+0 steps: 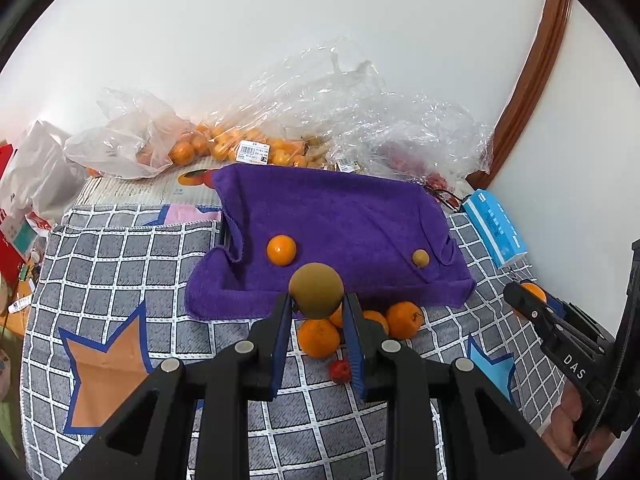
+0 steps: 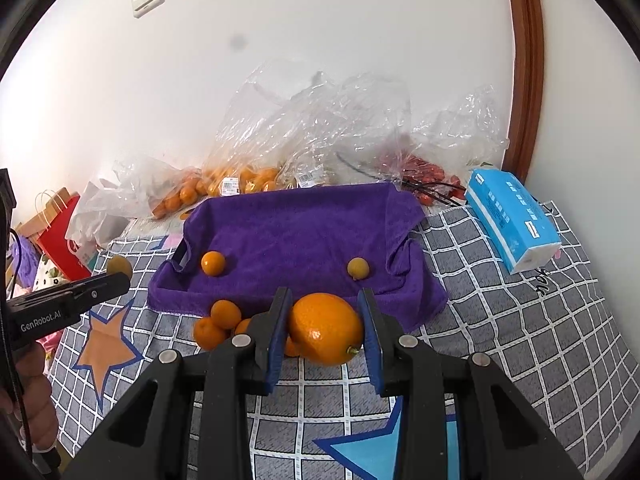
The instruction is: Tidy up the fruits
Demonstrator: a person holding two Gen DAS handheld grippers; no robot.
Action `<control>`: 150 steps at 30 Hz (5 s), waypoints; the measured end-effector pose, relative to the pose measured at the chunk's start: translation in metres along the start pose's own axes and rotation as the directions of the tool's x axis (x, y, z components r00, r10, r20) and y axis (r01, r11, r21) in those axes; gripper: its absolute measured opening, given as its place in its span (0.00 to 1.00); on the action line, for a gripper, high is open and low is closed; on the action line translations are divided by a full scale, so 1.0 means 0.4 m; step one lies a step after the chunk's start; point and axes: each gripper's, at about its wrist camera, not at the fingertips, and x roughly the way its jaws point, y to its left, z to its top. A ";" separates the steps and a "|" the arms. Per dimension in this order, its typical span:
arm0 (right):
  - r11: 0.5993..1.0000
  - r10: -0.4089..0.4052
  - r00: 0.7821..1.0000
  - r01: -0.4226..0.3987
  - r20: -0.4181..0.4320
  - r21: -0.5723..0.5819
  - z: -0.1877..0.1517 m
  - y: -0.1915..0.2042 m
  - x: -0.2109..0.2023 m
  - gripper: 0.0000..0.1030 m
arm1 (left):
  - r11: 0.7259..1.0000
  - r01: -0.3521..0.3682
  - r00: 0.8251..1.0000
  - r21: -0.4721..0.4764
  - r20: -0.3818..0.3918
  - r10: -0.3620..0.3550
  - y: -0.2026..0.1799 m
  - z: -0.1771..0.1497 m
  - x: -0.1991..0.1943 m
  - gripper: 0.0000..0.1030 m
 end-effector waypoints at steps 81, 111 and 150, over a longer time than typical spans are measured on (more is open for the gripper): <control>0.998 -0.058 0.991 0.053 -0.121 -0.043 0.025 -0.093 0.378 0.33 | 0.996 -0.033 0.988 -0.083 -0.153 0.020 0.102 0.033 0.318 0.24; 0.995 -0.091 0.994 0.089 -0.066 -0.039 0.042 -0.044 0.199 0.55 | 0.998 0.023 0.993 -0.051 -0.113 -0.028 0.057 0.022 0.192 0.30; 0.998 -0.059 0.985 0.056 -0.163 -0.026 -0.060 0.046 0.181 0.54 | 0.995 0.024 0.990 -0.096 -0.137 -0.037 0.141 -0.068 0.139 0.50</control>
